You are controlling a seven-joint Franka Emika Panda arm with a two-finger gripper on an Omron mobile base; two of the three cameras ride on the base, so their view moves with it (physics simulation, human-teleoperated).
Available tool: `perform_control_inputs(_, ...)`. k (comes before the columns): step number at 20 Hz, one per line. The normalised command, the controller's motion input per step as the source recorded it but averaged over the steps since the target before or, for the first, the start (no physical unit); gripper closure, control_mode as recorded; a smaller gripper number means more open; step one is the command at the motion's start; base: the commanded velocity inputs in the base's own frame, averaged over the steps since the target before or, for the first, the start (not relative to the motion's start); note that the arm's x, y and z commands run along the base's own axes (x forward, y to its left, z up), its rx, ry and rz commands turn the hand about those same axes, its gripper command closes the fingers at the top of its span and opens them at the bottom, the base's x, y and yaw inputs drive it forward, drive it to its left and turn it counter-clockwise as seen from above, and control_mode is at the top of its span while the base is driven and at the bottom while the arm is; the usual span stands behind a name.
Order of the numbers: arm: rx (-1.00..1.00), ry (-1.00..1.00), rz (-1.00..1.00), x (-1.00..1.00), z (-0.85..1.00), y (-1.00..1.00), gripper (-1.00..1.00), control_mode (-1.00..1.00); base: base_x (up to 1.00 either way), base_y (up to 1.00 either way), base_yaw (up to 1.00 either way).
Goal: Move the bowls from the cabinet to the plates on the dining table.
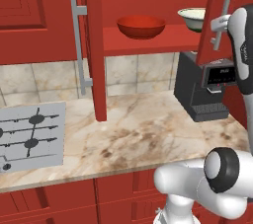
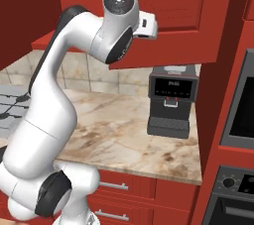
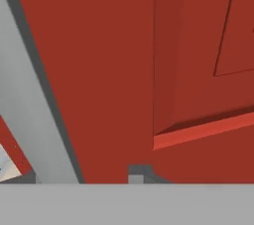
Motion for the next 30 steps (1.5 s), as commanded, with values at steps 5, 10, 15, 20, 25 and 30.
perform_control_inputs(5, 0.0, 0.0, 0.0, -0.56, -0.02, -0.69, 1.0, -1.0, 0.0, 0.0, 0.0)
perform_control_inputs(10, 0.0, 0.0, 0.0, -0.54, 0.0, -0.71, 1.0, -1.0, 0.0, 0.0, 0.0)
perform_control_inputs(15, 0.0, 0.0, 0.01, -0.52, 0.0, -0.75, 1.0, -1.0, 0.0, 0.0, 0.0)
perform_control_inputs(20, 0.0, 0.0, 0.0, -0.45, -0.01, -0.85, 1.0, -1.0, 0.0, 0.0, 0.0)
perform_control_inputs(25, 0.0, 0.0, 0.0, -0.47, 0.0, -0.77, 1.0, -1.0, 0.0, 0.0, 0.0)
perform_control_inputs(30, 0.0, 0.0, 0.0, -0.28, 0.0, -0.49, 1.0, -1.0, 0.0, 0.0, 0.0)
